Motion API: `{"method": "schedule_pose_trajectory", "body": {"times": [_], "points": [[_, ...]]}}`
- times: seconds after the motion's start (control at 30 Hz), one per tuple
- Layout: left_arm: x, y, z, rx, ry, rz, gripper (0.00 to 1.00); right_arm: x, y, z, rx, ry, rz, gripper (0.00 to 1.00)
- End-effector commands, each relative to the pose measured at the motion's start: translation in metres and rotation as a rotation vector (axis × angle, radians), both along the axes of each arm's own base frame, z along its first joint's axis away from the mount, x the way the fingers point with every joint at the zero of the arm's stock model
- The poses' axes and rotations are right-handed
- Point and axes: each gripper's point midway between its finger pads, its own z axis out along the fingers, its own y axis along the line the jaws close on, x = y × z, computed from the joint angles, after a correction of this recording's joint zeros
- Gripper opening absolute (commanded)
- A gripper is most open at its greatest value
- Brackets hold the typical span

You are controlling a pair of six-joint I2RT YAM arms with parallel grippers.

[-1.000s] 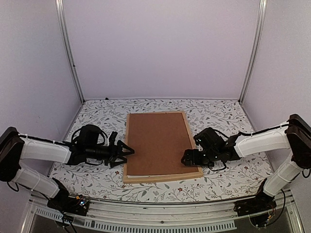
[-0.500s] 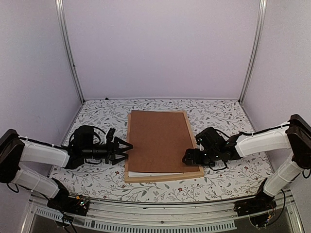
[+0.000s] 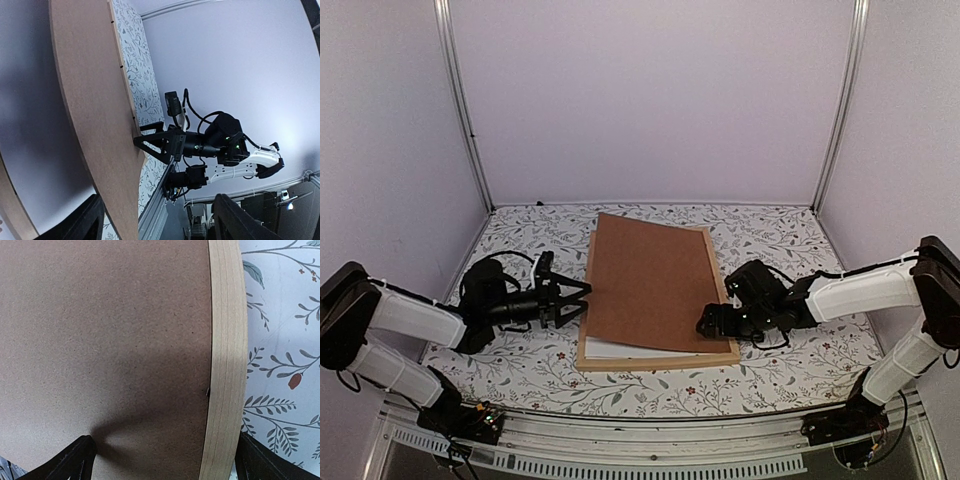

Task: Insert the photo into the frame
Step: Pick up the backboard from the frame body.

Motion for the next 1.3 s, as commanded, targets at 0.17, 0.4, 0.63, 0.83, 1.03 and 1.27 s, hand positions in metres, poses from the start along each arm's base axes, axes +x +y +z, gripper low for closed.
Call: {"method": "schedule_pose_trajectory", "body": {"times": [0.17,0.4,0.63,0.83,1.03,1.27], "points": [[-0.010,-0.013,0.049,-0.146,-0.180,-0.087,0.77,-0.016,0.039,0.018,0.150,0.008,0.140,0.99],[-0.005,-0.013,0.048,-0.152,-0.149,-0.059,0.77,-0.016,0.042,0.023,0.164,0.000,0.149,0.99],[-0.003,-0.011,0.041,-0.119,-0.130,-0.039,0.75,-0.011,0.040,0.040,0.171,-0.038,0.133,0.99],[-0.003,-0.008,0.038,-0.079,-0.136,-0.024,0.75,-0.005,0.042,0.055,0.171,-0.063,0.125,0.99],[-0.003,-0.007,0.035,-0.057,-0.143,-0.020,0.75,0.001,0.043,0.064,0.161,-0.078,0.109,0.99],[-0.003,-0.007,0.032,-0.045,-0.143,-0.020,0.75,0.005,0.040,0.075,0.157,-0.098,0.082,0.99]]}}
